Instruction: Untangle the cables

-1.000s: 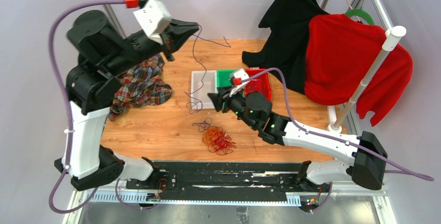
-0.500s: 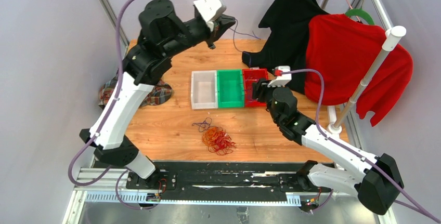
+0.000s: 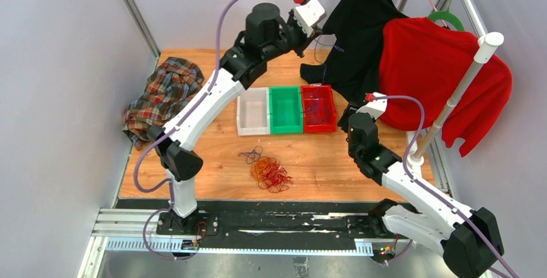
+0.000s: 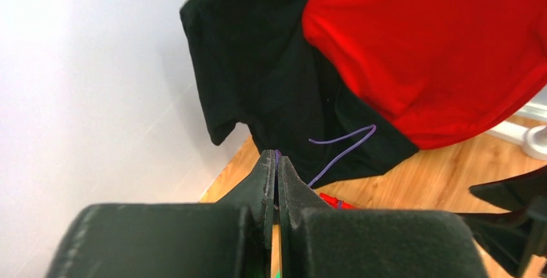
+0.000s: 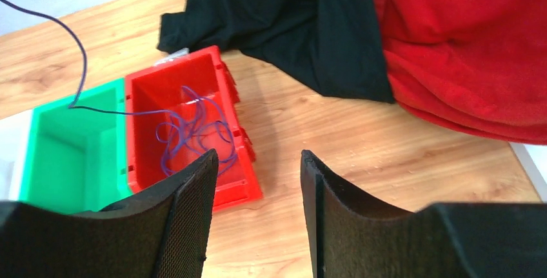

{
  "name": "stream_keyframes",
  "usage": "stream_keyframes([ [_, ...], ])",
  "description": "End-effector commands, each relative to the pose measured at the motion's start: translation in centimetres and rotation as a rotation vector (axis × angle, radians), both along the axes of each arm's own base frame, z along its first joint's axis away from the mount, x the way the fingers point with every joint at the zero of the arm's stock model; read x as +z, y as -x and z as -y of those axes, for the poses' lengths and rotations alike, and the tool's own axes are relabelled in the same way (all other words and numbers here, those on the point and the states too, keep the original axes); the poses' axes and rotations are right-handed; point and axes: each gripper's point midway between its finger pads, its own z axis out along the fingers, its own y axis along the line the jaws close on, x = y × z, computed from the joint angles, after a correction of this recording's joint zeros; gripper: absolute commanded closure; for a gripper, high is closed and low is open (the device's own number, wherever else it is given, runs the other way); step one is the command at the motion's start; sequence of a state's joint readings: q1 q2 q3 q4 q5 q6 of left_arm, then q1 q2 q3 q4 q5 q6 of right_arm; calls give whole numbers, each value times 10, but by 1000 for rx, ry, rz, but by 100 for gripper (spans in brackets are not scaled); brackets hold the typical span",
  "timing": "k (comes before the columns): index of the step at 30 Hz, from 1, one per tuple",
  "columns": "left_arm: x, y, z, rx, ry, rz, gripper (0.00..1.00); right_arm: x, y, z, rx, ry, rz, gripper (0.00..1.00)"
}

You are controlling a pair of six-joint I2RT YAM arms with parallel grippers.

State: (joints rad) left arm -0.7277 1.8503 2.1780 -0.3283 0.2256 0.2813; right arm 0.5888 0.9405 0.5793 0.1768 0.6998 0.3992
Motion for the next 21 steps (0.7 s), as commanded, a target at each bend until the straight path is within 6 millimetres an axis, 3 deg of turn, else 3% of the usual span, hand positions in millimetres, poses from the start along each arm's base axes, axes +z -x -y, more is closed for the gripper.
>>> stream_keyframes([
  [1, -8, -22, 11, 46, -1, 60, 100, -17, 7, 26, -111, 22, -38, 50],
  [8, -79, -44, 18, 90, -121, -25, 100, -24, 18, 38, -138, -4, -54, 50],
  [13, -139, -42, 23, 87, -211, -166, 100, -18, 23, 49, -170, -26, -52, 50],
  [21, -222, -32, 29, 80, -412, -241, 100, -22, 25, 58, -189, -42, -78, 50],
])
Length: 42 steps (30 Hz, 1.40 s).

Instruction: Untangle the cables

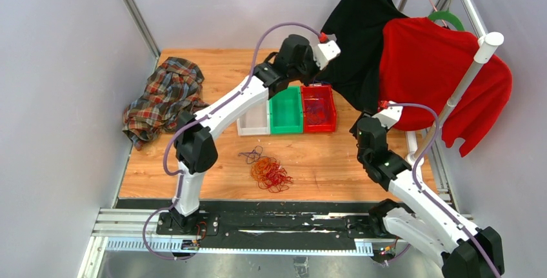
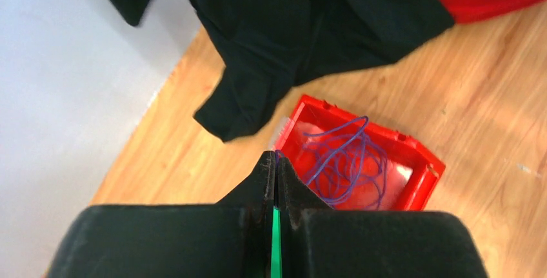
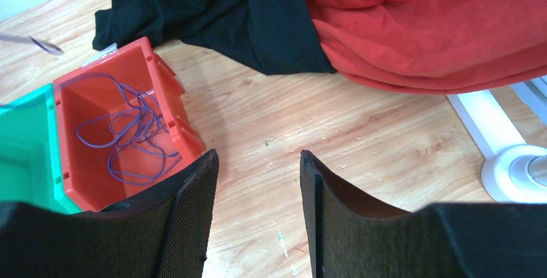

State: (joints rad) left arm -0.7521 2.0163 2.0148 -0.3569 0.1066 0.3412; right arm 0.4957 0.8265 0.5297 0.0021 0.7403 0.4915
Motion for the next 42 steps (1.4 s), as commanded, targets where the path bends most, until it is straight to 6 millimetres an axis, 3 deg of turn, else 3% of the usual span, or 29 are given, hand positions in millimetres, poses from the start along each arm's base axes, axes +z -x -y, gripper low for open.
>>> stream_keyframes([
  [1, -57, 8, 5, -7, -137, -54, 100, -1, 3, 9, -37, -25, -13, 50],
  [6, -105, 1, 4, 8, -230, -74, 100, -2, 4, 11, -36, -28, -19, 51],
  [13, -155, -13, 5, 43, -292, -89, 100, -4, 3, 11, -29, -35, -33, 52],
  [18, -168, -6, 17, 17, -248, -141, 99, -6, 4, 10, -25, -37, -45, 53],
  [21, -173, -3, 18, 10, -251, -160, 87, -4, 5, 11, -29, -40, -41, 52],
  [26, -156, 9, 15, -24, -262, -214, 59, 5, 6, 10, -11, -43, -25, 51],
  [29, -129, 20, 6, -50, -258, -241, 40, 8, 5, 8, 1, -47, -27, 50],
  [32, -99, 36, -10, -80, -264, -266, 25, 9, 5, 5, 15, -53, -29, 48],
  [35, -78, 54, -36, -92, -288, -297, 1, 10, 4, 1, 39, -58, -34, 43],
  [38, -57, 71, -76, -50, -296, -339, 2, 9, 0, -9, 84, -64, -46, 39],
  [42, -53, 95, -145, 42, -265, -423, 2, 7, -7, -30, 170, -75, -82, 36],
])
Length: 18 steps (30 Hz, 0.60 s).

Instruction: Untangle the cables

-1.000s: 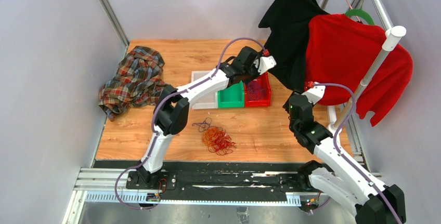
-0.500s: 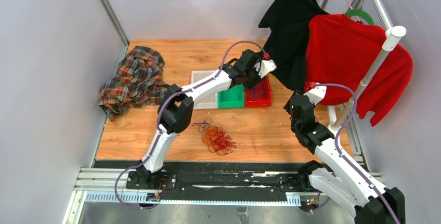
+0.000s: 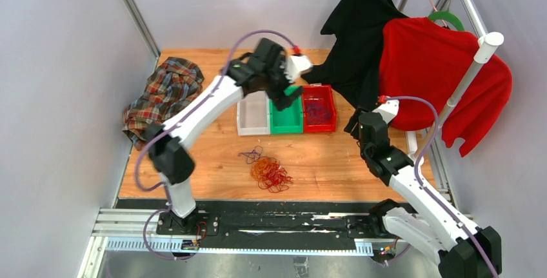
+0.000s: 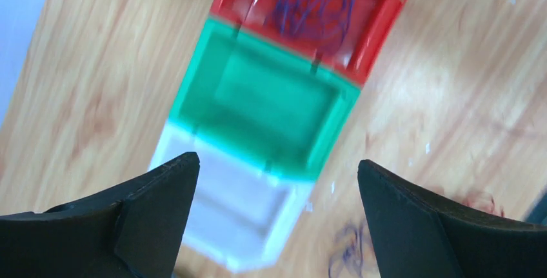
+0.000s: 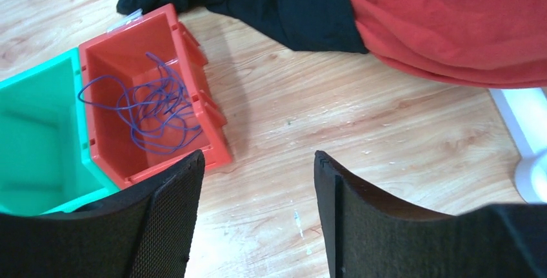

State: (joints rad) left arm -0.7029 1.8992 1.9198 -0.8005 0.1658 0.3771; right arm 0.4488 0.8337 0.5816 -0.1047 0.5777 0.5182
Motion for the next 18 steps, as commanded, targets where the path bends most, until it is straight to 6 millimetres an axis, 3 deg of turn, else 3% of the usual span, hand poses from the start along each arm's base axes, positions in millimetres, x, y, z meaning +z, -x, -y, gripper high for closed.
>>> stream_keyframes([
  [1, 5, 41, -83, 90, -1, -121, 2, 11, -10, -24, 97, -25, -13, 36],
  [5, -27, 85, -138, 44, -43, -166, 2, 8, -13, -52, 192, -20, -23, 36],
  [9, -67, 129, -161, -121, -121, -160, 2, 3, -11, -82, 310, -1, -27, 37],
  [14, -94, 137, -164, -208, -159, -171, 2, 0, -7, -111, 454, -23, -4, 39],
  [18, -112, 127, -157, -219, -164, -188, 2, -2, -2, -121, 503, -16, 3, 38],
])
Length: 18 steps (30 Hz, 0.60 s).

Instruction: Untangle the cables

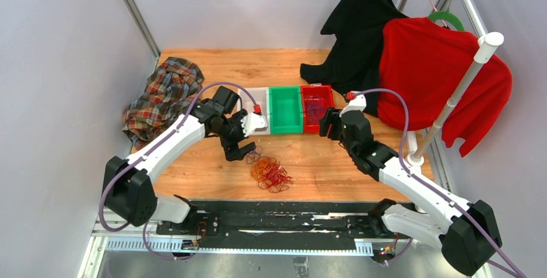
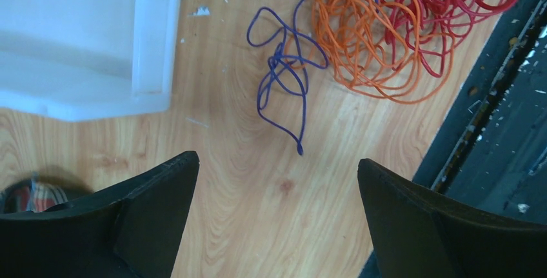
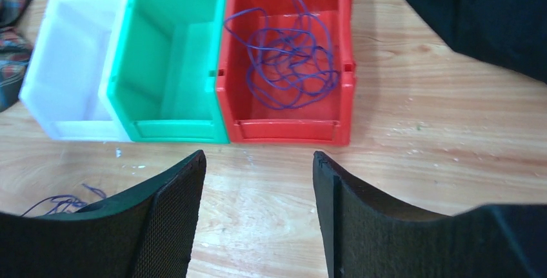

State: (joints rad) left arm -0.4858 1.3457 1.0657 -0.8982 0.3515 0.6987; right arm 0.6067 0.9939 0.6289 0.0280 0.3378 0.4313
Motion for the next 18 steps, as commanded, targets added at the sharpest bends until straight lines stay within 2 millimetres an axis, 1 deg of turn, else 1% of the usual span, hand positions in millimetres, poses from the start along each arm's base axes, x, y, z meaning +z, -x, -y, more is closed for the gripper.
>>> stream_keyframes([
  [1, -9, -18, 16, -73, 42, 52, 2, 2, 5, -20, 101, -5, 34, 38],
  [3, -17, -20, 19, -86, 53, 58, 2, 0, 8, -22, 111, -1, 33, 37],
  [8, -34, -14, 23, -111, 60, 11, 0, -4, 11, -21, 110, 8, 30, 36],
  [11, -42, -13, 21, -104, 41, -3, 5, -3, 11, -21, 109, 5, 33, 38],
  [12, -43, -16, 21, -95, 40, 6, 8, -2, 11, -21, 112, 0, 36, 39],
  [13, -43, -19, 21, -83, 36, 14, 13, -2, 11, -22, 116, -2, 36, 41],
  [14, -42, -21, 22, -73, 41, 20, 21, -3, 11, -24, 122, -3, 34, 42],
  [16, -33, -26, 25, -40, 58, 30, 45, -4, 12, -28, 140, -10, 32, 45],
  [18, -18, -27, 30, -16, 94, 36, 73, -4, 11, -34, 160, -13, 26, 46],
])
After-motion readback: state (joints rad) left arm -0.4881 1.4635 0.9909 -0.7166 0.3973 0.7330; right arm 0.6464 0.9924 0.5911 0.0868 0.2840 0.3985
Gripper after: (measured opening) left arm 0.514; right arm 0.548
